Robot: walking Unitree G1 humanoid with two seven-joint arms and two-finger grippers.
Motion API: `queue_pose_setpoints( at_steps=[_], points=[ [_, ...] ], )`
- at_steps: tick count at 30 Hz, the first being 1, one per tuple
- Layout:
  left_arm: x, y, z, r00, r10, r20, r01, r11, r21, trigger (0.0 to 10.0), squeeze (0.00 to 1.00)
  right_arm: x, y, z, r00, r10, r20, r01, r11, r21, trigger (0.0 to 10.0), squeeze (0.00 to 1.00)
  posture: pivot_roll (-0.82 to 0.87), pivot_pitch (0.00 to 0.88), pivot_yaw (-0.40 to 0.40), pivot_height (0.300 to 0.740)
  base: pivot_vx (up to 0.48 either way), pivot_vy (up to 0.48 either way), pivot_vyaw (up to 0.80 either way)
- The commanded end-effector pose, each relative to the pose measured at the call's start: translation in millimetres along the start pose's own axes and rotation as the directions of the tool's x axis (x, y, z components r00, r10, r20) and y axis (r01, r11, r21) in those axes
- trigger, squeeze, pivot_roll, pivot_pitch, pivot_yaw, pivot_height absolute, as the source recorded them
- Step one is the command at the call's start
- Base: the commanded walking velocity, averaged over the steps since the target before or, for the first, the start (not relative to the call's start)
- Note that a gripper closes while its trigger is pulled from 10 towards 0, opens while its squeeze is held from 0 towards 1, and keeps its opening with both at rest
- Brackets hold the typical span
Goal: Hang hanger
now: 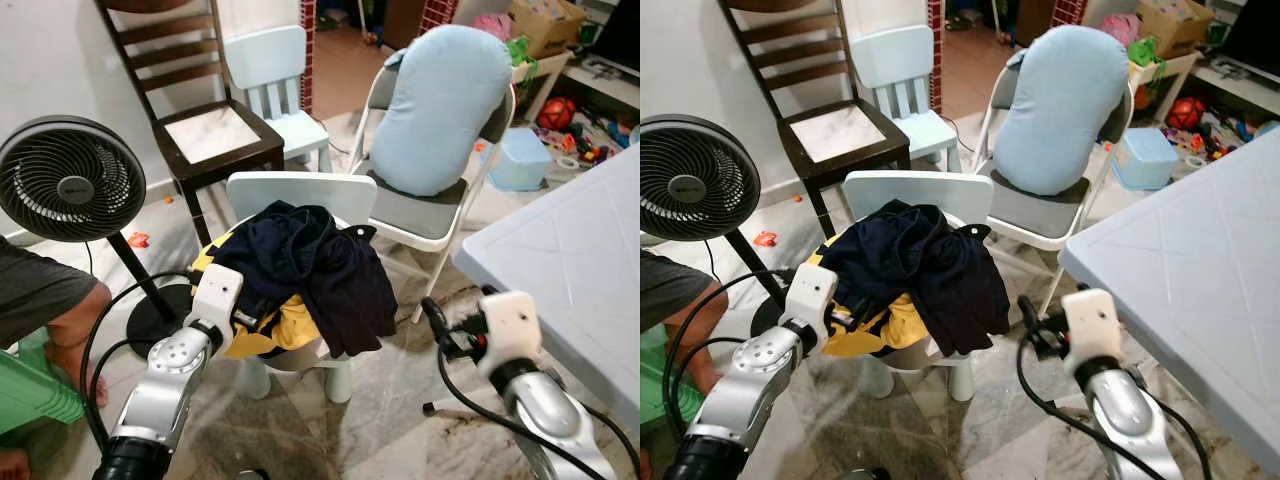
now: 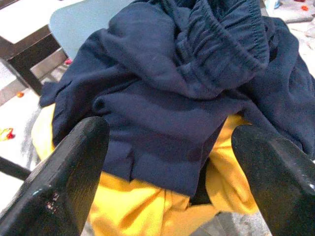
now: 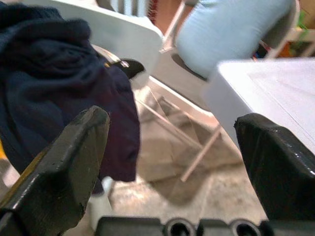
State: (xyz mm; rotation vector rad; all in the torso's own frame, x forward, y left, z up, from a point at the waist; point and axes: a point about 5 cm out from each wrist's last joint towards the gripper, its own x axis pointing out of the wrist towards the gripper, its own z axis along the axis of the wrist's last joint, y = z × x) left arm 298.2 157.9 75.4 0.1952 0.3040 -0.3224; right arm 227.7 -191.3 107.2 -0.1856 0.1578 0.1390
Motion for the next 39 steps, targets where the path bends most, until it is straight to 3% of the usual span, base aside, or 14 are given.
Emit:
queue_pose_setpoints(
  at_steps=[1,8,11,20,27,31,39],
  points=[
    [4.0,-0.7,0.2,1.0,-0.004,-0.005,0.004,1.0,0.011,10.0,0.0,-6.6,-5.4,5.4,1.0,-0.023,0.007,0.023,1.0,-0.001,10.0,0.0,-0.07,0.188,-0.038,0.74,0.0,0.0,0.0],
    [24.0,-1.1,17.2,0.999,-0.003,0.048,-0.002,0.996,0.09,10.0,0.0,-15.0,-1.7,9.9,1.0,-0.021,-0.003,0.021,1.0,-0.001,10.0,0.0,-0.1,0.219,-0.041,0.74,0.0,0.0,0.0],
    [31.0,-1.0,27.9,0.996,0.001,0.089,-0.016,0.987,0.16,10.0,0.0,-18.2,-2.0,10.5,1.0,-0.026,-0.014,0.026,1.0,0.002,10.0,0.0,-0.11,0.23,-0.043,0.74,0.0,0.0,0.0],
    [46.4,-14.2,31.6,0.995,-0.032,0.092,0.019,0.99,0.138,10.0,0.0,-20.9,-1.1,13.0,0.999,-0.03,-0.025,0.031,0.999,0.008,10.0,0.0,-0.13,0.243,-0.038,0.74,0.0,0.0,0.0],
    [47.7,-21.5,30.4,0.994,-0.052,0.091,0.039,0.99,0.138,10.0,0.0,-19.6,-0.3,14.3,0.999,-0.031,-0.021,0.031,0.999,0.01,10.0,0.0,-0.13,0.242,-0.035,0.74,0.0,0.0,0.0],
    [44.7,-36.0,32.5,0.988,-0.098,0.12,0.081,0.987,0.139,10.0,0.0,-17.4,0.0,13.9,0.999,-0.031,-0.022,0.031,0.999,0.011,10.0,0.0,-0.12,0.239,-0.034,0.74,0.0,0.0,0.0],
    [48.8,-29.1,29.3,0.988,-0.112,0.103,0.095,0.983,0.156,10.0,0.0,-14.5,3.0,13.5,0.999,-0.027,-0.024,0.027,0.999,0.018,10.0,0.0,-0.12,0.238,-0.032,0.74,0.0,0.0,0.0]
  ],
)
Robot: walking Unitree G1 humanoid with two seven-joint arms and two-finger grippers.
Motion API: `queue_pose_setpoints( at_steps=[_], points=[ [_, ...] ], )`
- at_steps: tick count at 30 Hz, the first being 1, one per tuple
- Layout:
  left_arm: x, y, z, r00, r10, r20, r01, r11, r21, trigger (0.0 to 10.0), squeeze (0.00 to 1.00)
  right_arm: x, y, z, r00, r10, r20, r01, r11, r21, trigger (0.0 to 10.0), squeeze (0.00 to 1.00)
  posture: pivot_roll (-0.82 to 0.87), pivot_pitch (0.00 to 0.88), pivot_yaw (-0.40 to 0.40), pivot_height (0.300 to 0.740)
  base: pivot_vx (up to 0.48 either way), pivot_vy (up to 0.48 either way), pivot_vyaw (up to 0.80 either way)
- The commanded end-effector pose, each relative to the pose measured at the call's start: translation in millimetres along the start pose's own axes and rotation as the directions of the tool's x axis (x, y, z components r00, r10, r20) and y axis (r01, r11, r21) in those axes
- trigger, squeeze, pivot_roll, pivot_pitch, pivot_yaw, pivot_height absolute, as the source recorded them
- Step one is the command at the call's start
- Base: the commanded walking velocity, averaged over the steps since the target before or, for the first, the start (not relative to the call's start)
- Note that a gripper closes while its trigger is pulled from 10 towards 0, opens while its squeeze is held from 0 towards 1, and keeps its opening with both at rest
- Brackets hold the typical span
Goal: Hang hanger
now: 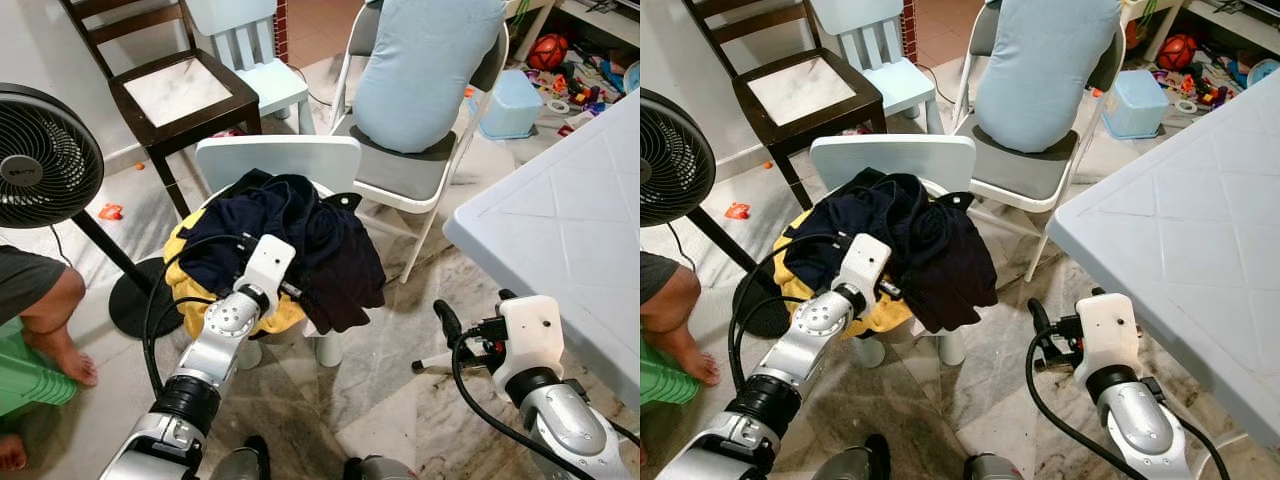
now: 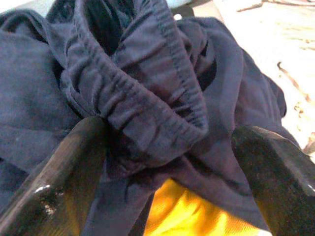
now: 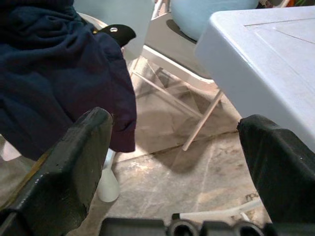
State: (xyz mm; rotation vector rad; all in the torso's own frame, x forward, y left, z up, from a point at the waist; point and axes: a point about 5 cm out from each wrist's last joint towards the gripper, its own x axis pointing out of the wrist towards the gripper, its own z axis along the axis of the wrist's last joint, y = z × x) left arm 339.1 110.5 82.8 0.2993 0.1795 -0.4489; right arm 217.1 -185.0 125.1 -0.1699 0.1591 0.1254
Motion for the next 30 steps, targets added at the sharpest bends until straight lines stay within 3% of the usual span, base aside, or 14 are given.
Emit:
queue_pose_setpoints(
  at_steps=[1,7,8,9,24,30],
  points=[
    [1.6,1.0,-0.3,1.0,-0.019,-0.012,0.019,1.0,0.016,10.0,0.0,-1.2,-1.4,-3.7,1.0,-0.016,-0.022,0.016,1.0,0.003,10.0,0.0,-0.12,0.236,-0.027,0.74,0.0,0.0,0.0],
    [3.0,1.1,-3.4,0.998,-0.052,-0.048,0.054,0.998,0.039,10.0,0.0,0.2,-0.1,-3.6,1.0,-0.017,-0.02,0.017,1.0,0.008,10.0,0.0,-0.12,0.233,-0.024,0.74,0.0,0.0,0.0],
    [3.4,1.5,-3.2,0.997,-0.063,-0.046,0.065,0.997,0.05,1.6,0.0,-0.1,0.0,-4.2,1.0,-0.018,-0.021,0.018,1.0,0.008,10.0,0.0,-0.12,0.233,-0.022,0.74,0.0,0.0,0.0],
    [3.6,2.2,-3.0,0.997,-0.064,-0.043,0.066,0.996,0.054,0.2,0.0,-0.2,0.0,-4.6,1.0,-0.019,-0.022,0.019,1.0,0.008,10.0,0.0,-0.12,0.232,-0.021,0.74,0.0,0.0,0.0],
    [2.7,17.9,-3.4,0.998,-0.035,-0.052,0.04,0.993,0.108,0.0,0.0,2.3,1.0,-6.3,0.999,-0.025,-0.021,0.025,1.0,0.01,10.0,0.0,-0.11,0.227,-0.021,0.74,0.0,0.0,0.0],
    [1.1,22.6,-2.5,0.998,-0.028,-0.048,0.036,0.984,0.175,0.0,0.0,2.9,0.5,-6.4,0.999,-0.026,-0.019,0.026,1.0,0.008,10.0,0.0,-0.11,0.227,-0.023,0.74,0.0,0.0,0.0]
  ],
)
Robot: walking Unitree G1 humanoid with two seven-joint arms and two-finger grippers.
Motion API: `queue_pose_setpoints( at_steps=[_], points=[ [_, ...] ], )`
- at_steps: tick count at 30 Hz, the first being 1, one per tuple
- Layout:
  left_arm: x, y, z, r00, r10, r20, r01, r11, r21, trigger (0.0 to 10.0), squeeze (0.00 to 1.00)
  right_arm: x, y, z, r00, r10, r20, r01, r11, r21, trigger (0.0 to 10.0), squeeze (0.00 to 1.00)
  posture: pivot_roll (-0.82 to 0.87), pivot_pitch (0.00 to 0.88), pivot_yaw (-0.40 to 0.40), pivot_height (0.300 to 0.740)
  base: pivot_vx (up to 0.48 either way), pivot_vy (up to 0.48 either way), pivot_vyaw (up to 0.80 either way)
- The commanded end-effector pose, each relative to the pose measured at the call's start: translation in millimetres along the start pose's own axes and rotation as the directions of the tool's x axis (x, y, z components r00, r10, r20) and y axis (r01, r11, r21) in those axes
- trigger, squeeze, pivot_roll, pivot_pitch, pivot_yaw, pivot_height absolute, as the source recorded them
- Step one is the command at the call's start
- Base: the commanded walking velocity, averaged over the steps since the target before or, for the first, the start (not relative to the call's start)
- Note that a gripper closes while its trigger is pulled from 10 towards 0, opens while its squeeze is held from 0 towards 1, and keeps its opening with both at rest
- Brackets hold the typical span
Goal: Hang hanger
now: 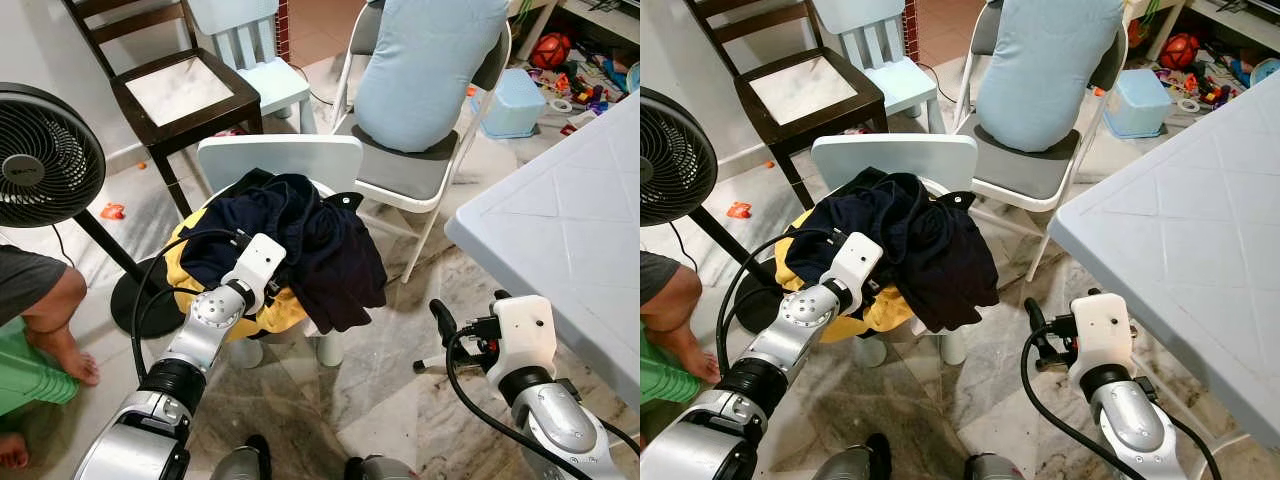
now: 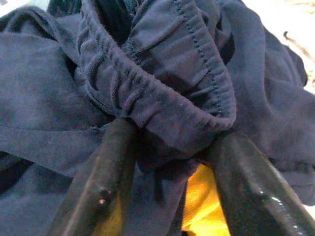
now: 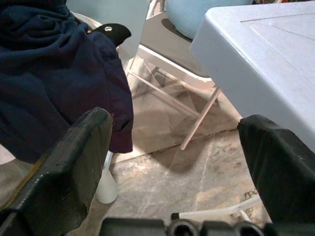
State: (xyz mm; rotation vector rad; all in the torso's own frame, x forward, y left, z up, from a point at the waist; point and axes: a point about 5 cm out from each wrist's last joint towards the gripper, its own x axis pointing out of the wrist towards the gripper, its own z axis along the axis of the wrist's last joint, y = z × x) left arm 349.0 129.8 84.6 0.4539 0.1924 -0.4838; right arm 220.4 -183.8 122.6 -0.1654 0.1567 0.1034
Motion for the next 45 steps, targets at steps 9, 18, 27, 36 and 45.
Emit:
queue_pose_setpoints(
  at_steps=[9,18,27,36,45],
  points=[
    [-5.1,12.6,-0.9,0.997,0.071,0.029,-0.072,0.997,0.034,0.0,0.0,2.8,0.4,-5.1,1.0,-0.001,-0.014,0.001,1.0,-0.004,10.0,0.0,-0.1,0.218,-0.031,0.74,0.0,0.0,0.0],
    [-6.1,17.2,4.6,0.991,0.114,0.076,-0.12,0.989,0.088,0.0,0.0,5.5,-1.1,-5.4,1.0,-0.004,-0.009,0.004,1.0,-0.013,10.0,0.0,-0.1,0.207,-0.036,0.74,0.0,0.0,0.0],
    [-9.0,15.8,6.5,0.979,0.165,0.122,-0.178,0.978,0.109,0.0,0.0,7.5,-0.9,-5.4,1.0,-0.006,-0.003,0.006,1.0,-0.019,10.0,0.0,-0.1,0.21,-0.036,0.74,0.0,0.0,0.0],
    [-10.1,4.0,-5.8,0.991,0.113,0.065,-0.118,0.99,0.077,10.0,1.0,8.0,0.9,-7.1,1.0,0.001,-0.006,-0.001,1.0,-0.018,10.0,0.0,-0.09,0.212,-0.04,0.74,0.0,0.0,0.0],
    [-8.3,11.9,-4.7,0.988,0.142,0.051,-0.148,0.982,0.118,10.0,1.0,6.1,-1.8,-8.0,1.0,-0.009,-0.01,0.009,1.0,-0.021,10.0,0.0,-0.1,0.217,-0.039,0.74,0.0,0.0,0.0]
  ],
)
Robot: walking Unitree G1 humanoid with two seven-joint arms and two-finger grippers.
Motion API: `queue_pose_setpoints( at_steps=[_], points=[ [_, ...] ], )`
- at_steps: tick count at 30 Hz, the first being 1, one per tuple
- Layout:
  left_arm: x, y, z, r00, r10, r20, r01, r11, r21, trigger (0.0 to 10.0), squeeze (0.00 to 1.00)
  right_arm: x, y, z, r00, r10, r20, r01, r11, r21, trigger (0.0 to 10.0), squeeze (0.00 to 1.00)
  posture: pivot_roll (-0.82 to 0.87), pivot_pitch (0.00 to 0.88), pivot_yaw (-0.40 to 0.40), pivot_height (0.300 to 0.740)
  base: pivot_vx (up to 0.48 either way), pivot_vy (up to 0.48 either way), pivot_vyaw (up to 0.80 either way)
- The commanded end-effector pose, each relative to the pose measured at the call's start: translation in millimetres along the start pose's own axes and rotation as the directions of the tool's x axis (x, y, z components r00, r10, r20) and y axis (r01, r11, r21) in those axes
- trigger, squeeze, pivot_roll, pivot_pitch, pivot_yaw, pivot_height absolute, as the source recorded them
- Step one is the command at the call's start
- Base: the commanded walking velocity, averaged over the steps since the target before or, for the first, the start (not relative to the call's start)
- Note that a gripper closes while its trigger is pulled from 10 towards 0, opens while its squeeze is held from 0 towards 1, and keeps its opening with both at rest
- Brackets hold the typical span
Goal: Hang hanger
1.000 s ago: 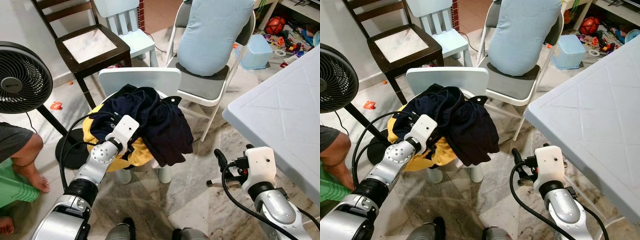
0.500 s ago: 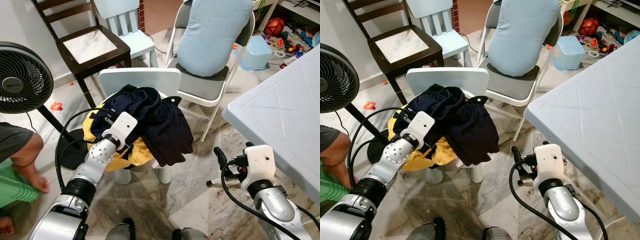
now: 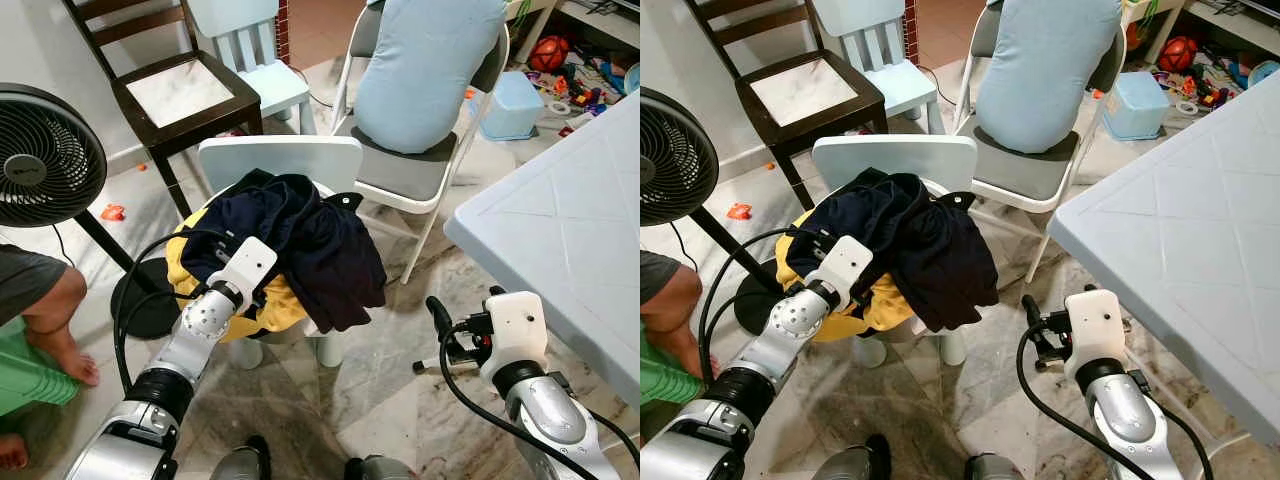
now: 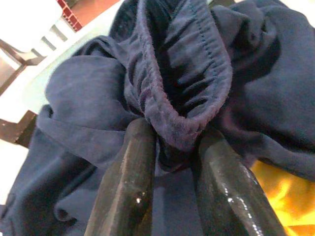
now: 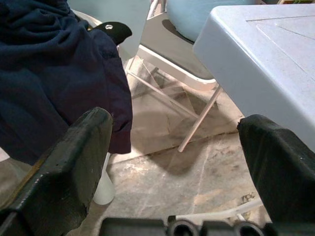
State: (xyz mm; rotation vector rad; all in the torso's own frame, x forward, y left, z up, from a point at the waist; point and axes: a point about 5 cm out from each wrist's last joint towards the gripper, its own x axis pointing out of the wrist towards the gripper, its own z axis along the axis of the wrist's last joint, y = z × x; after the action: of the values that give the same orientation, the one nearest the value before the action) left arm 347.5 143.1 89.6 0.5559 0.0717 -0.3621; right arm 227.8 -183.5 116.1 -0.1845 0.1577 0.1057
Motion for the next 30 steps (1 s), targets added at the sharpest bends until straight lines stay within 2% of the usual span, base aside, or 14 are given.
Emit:
queue_pose_setpoints(
  at_steps=[1,4,5,6,10,18,19,20,30],
  points=[
    [1.4,1.4,-1.4,1.0,0.002,-0.019,-0.002,1.0,0.016,10.0,1.0,-2.4,-2.0,-2.8,1.0,-0.01,-0.009,0.01,1.0,-0.001,10.0,0.0,-0.1,0.219,-0.039,0.74,0.0,0.0,0.0],
    [4.3,2.2,1.7,1.0,0.007,-0.018,-0.007,1.0,0.023,10.0,1.0,-2.7,-1.6,-2.6,1.0,-0.01,-0.008,0.01,1.0,0.0,10.0,0.0,-0.1,0.219,-0.038,0.74,0.0,0.0,0.0],
    [5.0,2.3,2.6,1.0,0.006,-0.017,-0.006,1.0,0.03,10.0,0.22,-2.7,-1.5,-2.6,1.0,-0.01,-0.008,0.01,1.0,0.0,10.0,0.0,-0.1,0.219,-0.038,0.74,0.0,0.0,0.0],
    [5.5,2.2,3.4,1.0,0.005,-0.015,-0.005,0.999,0.036,10.0,0.0,-2.7,-1.5,-2.6,1.0,-0.01,-0.008,0.01,1.0,0.0,10.0,0.0,-0.1,0.219,-0.038,0.74,0.0,0.0,0.0],
    [7.1,1.6,4.5,1.0,-0.005,-0.015,0.006,0.999,0.036,10.0,0.0,-2.9,-1.1,-2.5,1.0,-0.012,-0.009,0.012,1.0,0.002,10.0,0.0,-0.1,0.221,-0.037,0.74,0.0,0.0,0.0],
    [9.7,4.2,6.6,1.0,-0.001,-0.002,0.001,0.995,0.097,10.0,0.0,-1.9,0.3,-1.9,1.0,-0.015,-0.006,0.015,1.0,0.006,10.0,0.0,-0.11,0.222,-0.032,0.74,0.0,0.0,0.0],
    [9.8,5.6,7.6,1.0,0.01,0.01,-0.011,0.995,0.103,3.6,0.0,-2.0,0.3,-2.2,1.0,-0.016,-0.006,0.016,1.0,0.007,10.0,0.0,-0.11,0.222,-0.031,0.74,0.0,0.0,0.0],
    [9.9,6.9,8.4,1.0,0.019,0.018,-0.021,0.994,0.108,0.0,0.0,-2.1,0.2,-2.4,1.0,-0.017,-0.007,0.017,1.0,0.007,10.0,0.0,-0.11,0.221,-0.031,0.74,0.0,0.0,0.0],
    [12.3,7.9,14.5,0.998,0.021,0.064,-0.03,0.988,0.148,0.0,0.0,-1.2,-0.2,-2.2,1.0,-0.022,-0.003,0.022,1.0,0.008,10.0,0.0,-0.11,0.218,-0.028,0.74,0.0,0.0,0.0]
  ],
)
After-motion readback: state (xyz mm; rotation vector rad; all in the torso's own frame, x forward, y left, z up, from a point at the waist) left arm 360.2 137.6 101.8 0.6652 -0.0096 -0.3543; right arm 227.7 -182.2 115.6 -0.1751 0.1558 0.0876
